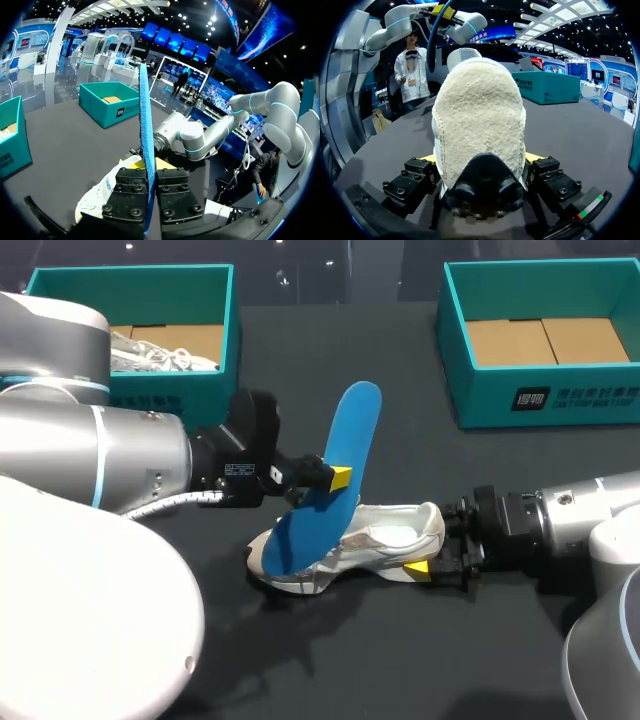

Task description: Take the shoe out of the shoebox, open the shoe tongue, remove and reinsert the insole, then place the shoe into the shoebox

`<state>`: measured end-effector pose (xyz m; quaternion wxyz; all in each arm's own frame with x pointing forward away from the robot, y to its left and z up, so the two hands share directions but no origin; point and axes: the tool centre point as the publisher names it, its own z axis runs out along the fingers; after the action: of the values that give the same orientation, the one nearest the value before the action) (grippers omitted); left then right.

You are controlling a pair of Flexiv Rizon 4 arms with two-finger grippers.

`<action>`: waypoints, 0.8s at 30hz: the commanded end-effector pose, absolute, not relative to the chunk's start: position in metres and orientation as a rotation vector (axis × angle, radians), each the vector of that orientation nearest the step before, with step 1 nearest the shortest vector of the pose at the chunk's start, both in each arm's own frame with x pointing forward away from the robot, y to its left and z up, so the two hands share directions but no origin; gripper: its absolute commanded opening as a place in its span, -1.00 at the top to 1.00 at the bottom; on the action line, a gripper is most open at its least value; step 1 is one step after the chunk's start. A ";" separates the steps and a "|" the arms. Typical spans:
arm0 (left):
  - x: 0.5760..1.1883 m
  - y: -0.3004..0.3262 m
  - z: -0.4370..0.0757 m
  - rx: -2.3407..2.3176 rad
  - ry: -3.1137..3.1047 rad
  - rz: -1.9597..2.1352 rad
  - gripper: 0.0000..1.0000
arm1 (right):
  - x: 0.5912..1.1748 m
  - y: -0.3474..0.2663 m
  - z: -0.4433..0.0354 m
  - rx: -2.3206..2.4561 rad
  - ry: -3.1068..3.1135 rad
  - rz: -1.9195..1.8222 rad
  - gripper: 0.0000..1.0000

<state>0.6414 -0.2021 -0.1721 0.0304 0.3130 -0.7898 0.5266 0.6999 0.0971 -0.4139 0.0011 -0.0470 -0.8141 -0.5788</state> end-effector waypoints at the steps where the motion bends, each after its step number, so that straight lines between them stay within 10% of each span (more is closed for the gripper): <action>1: 0.634 -0.205 -0.169 1.075 -2.509 1.588 1.00 | 0.702 0.101 -0.417 -0.150 -2.560 -1.810 1.00; 24: 0.654 -0.194 -0.190 1.260 -2.406 1.213 1.00 | 0.702 0.101 -0.417 -0.150 -2.560 -1.810 1.00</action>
<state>0.6441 -0.2044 -0.1884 0.0153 0.4389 -0.7774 0.4503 0.7000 0.0971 -0.4140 0.0011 -0.0470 -0.8141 -0.5788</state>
